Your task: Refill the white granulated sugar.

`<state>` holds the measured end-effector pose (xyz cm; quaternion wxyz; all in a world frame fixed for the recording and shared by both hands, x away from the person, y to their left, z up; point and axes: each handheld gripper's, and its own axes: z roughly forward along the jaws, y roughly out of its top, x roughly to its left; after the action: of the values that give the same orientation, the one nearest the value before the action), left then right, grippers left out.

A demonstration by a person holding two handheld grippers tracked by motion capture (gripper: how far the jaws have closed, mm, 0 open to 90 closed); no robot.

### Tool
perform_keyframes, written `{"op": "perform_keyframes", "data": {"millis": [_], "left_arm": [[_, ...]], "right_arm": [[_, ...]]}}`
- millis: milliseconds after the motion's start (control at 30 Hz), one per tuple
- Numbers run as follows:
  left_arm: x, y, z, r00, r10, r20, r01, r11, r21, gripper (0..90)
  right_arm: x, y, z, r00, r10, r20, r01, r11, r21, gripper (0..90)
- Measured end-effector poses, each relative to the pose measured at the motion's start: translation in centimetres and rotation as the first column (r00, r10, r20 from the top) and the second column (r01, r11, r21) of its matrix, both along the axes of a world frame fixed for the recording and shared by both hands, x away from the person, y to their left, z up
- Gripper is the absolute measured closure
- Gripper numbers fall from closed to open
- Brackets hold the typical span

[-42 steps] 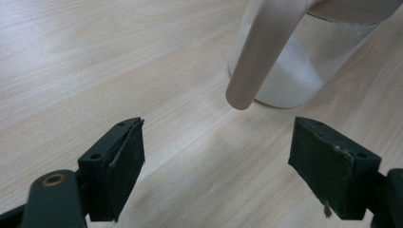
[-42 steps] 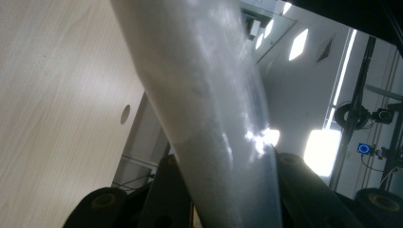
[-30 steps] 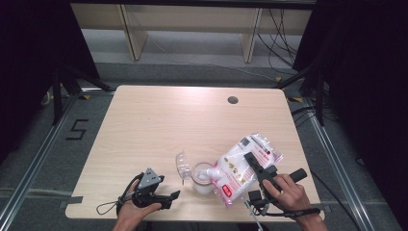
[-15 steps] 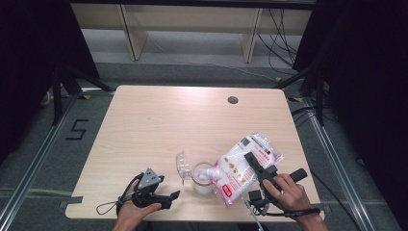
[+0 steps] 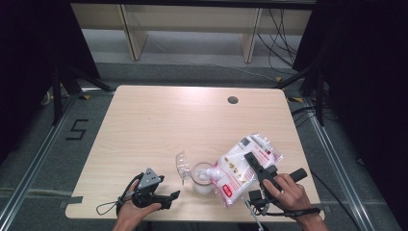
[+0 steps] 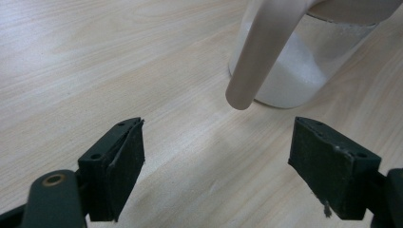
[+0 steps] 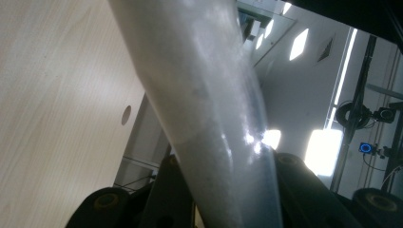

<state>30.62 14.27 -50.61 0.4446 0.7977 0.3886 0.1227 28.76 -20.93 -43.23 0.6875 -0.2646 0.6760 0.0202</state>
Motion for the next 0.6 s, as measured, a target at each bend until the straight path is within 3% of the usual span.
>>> {"op": "perform_keyframes", "data": {"millis": [200,333,600], "left_arm": [[-0.08,-0.06,-0.01,0.9999,0.009,-0.009,-0.009,0.9999,-0.007,18.6],[-0.01,0.03,0.03,1.0,-0.003,0.002,0.003,1.0,0.003,18.6],[-0.01,0.01,-0.03,1.0,-0.005,0.004,0.005,1.0,0.004,18.7]], "right_arm": [[0.03,-0.01,0.0,1.0,0.005,0.0,-0.005,1.0,-0.002,78.5],[0.11,-0.21,-0.3,0.9999,0.0,-0.012,0.0,1.0,0.026,78.6],[0.08,-0.11,-0.05,0.9998,0.017,0.007,-0.017,1.0,0.0,79.2]]}}
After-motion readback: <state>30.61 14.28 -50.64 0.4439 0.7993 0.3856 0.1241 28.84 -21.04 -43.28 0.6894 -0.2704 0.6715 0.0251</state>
